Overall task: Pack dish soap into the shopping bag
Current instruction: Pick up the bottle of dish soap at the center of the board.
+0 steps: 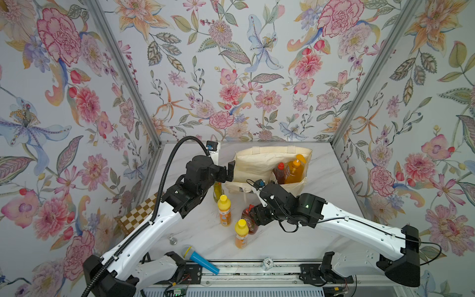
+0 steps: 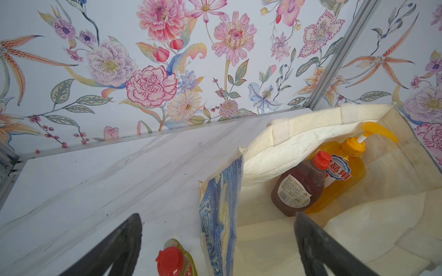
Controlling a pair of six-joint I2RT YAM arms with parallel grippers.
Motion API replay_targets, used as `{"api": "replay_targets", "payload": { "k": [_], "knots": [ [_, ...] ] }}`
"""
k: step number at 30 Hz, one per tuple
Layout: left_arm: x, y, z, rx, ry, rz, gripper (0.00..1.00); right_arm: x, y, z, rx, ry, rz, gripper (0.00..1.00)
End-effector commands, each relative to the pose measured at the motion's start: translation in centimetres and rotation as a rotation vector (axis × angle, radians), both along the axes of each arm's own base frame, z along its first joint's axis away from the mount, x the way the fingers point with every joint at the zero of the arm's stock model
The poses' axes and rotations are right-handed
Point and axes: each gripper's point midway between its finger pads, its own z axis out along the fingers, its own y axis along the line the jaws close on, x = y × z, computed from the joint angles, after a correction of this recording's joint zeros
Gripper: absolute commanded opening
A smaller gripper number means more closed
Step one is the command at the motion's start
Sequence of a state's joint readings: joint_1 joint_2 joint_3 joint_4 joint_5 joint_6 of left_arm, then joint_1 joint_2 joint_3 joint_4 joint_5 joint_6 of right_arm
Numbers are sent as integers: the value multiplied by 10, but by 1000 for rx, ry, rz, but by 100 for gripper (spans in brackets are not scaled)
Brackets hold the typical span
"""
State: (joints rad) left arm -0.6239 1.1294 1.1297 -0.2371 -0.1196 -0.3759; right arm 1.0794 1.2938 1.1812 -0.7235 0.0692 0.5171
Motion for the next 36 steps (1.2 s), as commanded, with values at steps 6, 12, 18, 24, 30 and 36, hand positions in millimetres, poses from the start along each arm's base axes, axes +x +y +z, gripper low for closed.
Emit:
{"api": "replay_targets", "payload": {
  "k": [6,12,18,24,30,36],
  "knots": [
    [2,5,4,-21,-24,31,99,3,5,-18,-29,37,20,72],
    [4,2,0,-17,-15,24,99,6,8,-27,-39,50,25,75],
    [5,0,-1,-13,-12,18,99,9,11,-38,-67,63,32,76],
    [6,0,-3,-10,-7,18,99,11,14,-46,-83,70,38,75],
    [6,-1,-5,-10,-3,15,99,13,14,-53,-103,68,32,75],
    [6,-2,-7,-10,2,12,99,19,14,-58,-129,30,22,73]
  ]
}}
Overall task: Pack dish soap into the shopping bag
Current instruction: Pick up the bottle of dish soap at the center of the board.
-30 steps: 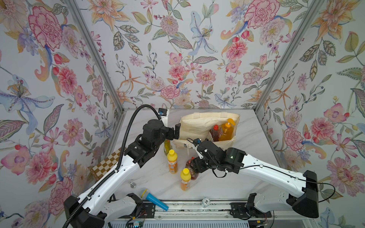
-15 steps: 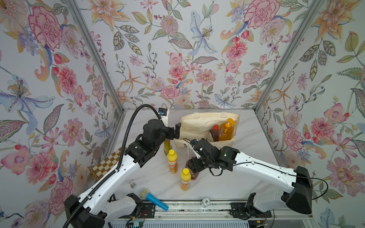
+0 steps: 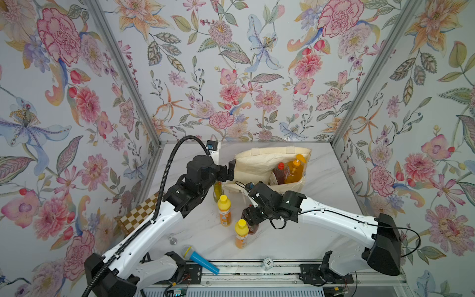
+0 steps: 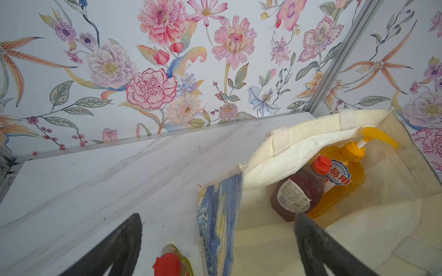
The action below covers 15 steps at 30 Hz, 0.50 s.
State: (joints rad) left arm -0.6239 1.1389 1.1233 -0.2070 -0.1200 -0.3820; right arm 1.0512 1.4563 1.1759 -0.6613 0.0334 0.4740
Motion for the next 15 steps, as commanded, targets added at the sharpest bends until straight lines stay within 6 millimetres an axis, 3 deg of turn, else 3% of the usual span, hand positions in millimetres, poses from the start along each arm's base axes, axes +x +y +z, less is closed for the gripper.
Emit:
{"api": "replay_targets", "payload": {
  "k": [1,15],
  "knots": [
    [2,0,-8,4,11,9,99,7,-3,-10,-40,-38,-3,72],
    [2,0,-12,5,19,6,99,12,-5,-36,-103,-44,-4,68]
  ]
}}
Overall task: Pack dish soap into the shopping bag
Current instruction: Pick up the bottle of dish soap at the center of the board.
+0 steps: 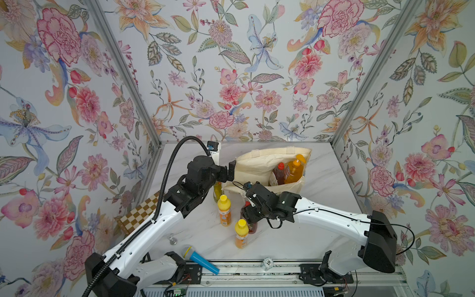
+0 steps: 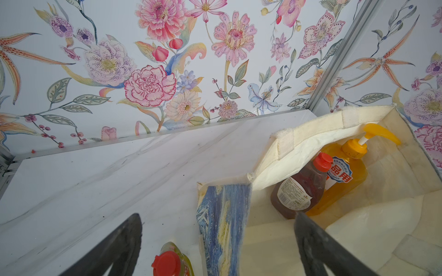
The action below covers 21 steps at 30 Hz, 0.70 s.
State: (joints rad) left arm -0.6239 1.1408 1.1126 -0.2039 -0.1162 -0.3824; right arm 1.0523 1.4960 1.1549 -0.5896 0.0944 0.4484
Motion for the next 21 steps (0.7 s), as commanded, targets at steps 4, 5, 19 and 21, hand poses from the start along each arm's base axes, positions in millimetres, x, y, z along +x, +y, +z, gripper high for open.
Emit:
{"api": "replay_targets", "payload": {
  "k": [4,5,19,21],
  "knots": [
    [3,0,-8,4,14,8,99,-3,-13,-26,-88,18,1,63],
    [3,0,-8,5,13,8,99,-3,-13,-26,-88,14,1,61],
    [4,-2,-8,3,16,4,99,1,-30,-2,-61,-68,-33,22],
    [4,-2,-8,3,15,4,99,1,-34,2,-60,-82,-39,19]
  ]
}}
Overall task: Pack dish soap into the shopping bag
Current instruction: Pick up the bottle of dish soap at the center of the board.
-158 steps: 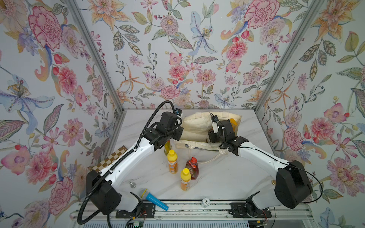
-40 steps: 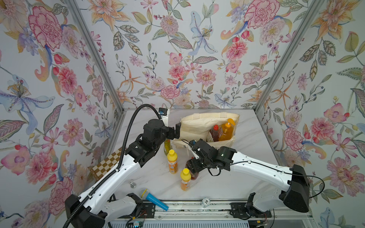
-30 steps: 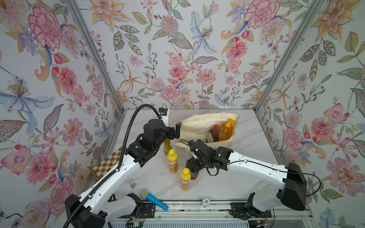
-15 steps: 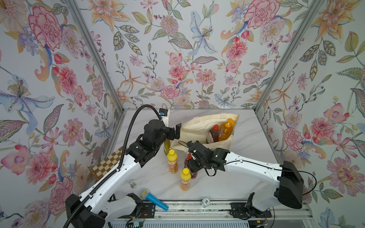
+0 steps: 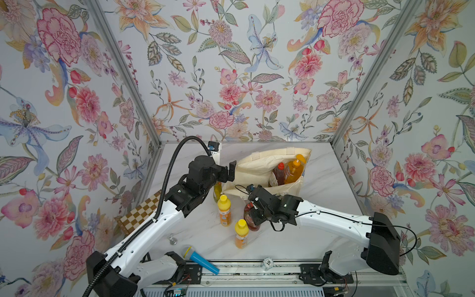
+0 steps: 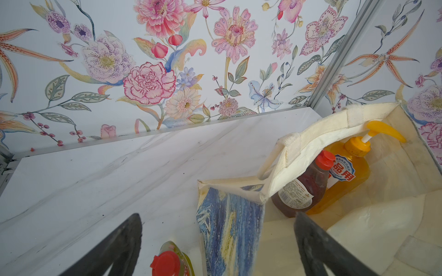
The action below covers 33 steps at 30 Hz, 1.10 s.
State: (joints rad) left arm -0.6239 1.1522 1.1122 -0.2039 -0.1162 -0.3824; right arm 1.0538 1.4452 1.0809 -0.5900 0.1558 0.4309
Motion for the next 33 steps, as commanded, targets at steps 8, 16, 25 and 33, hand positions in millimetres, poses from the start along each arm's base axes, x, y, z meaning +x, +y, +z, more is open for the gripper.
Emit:
{"api": "replay_targets", "payload": {
  "k": [8,16,25,33],
  "knots": [
    [2,-1,-3,-8,5,1,99,6,-35,24,-4,-71,-63,12],
    [3,-4,-4,-5,10,-9,99,2,-48,40,30,-88,-70,1],
    [3,-5,-5,-2,14,-14,99,-1,-58,59,62,-103,-71,0],
    [4,-8,-8,34,31,-34,99,-10,-59,87,101,-112,-15,0]
  ]
}}
